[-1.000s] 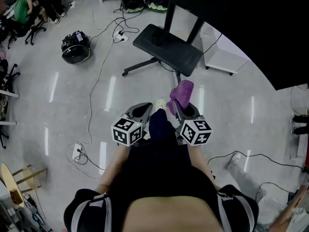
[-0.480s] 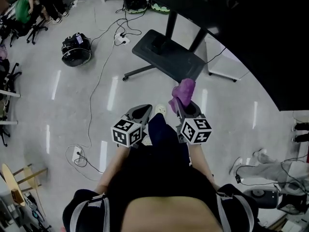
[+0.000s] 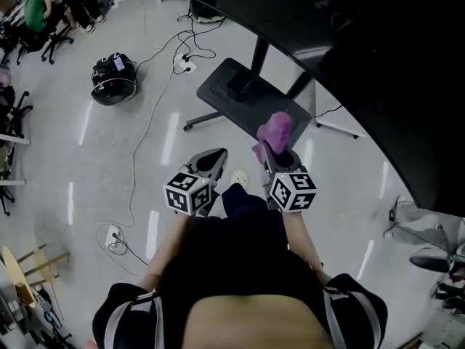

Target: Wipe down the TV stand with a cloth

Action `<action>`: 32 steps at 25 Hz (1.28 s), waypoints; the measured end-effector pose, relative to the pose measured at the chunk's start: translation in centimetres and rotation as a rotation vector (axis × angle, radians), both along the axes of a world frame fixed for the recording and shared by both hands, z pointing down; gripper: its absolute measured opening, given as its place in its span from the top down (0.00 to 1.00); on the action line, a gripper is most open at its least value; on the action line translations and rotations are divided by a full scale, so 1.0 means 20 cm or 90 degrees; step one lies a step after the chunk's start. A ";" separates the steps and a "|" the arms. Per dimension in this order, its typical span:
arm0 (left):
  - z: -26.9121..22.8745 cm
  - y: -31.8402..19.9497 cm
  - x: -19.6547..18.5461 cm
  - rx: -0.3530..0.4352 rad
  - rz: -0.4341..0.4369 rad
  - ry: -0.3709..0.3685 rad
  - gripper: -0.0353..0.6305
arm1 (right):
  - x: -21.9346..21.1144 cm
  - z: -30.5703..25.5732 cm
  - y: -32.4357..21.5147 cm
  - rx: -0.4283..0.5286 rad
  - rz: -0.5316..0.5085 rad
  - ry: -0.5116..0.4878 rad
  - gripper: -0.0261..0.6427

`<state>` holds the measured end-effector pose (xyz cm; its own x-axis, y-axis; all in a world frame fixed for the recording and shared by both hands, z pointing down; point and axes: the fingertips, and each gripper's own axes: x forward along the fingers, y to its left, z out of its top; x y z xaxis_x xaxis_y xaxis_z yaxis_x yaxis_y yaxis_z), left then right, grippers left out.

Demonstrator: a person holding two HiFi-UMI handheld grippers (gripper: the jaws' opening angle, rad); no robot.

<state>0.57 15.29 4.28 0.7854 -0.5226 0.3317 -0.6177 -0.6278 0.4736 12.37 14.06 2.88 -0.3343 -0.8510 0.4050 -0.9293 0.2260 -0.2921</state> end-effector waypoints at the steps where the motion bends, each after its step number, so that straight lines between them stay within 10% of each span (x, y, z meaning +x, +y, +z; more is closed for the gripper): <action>1: -0.01 -0.04 0.02 -0.001 0.000 0.003 0.94 | 0.01 -0.01 -0.04 0.001 -0.002 0.004 0.83; 32: 0.16 -0.85 0.25 0.007 -0.034 0.036 0.94 | -0.02 0.18 -0.86 0.019 -0.106 0.118 0.83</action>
<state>5.65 -1.63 7.47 0.7735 -0.5680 0.2813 -0.6230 -0.5998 0.5020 11.92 -3.08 6.38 -0.3939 -0.8025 0.4482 -0.9153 0.3870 -0.1115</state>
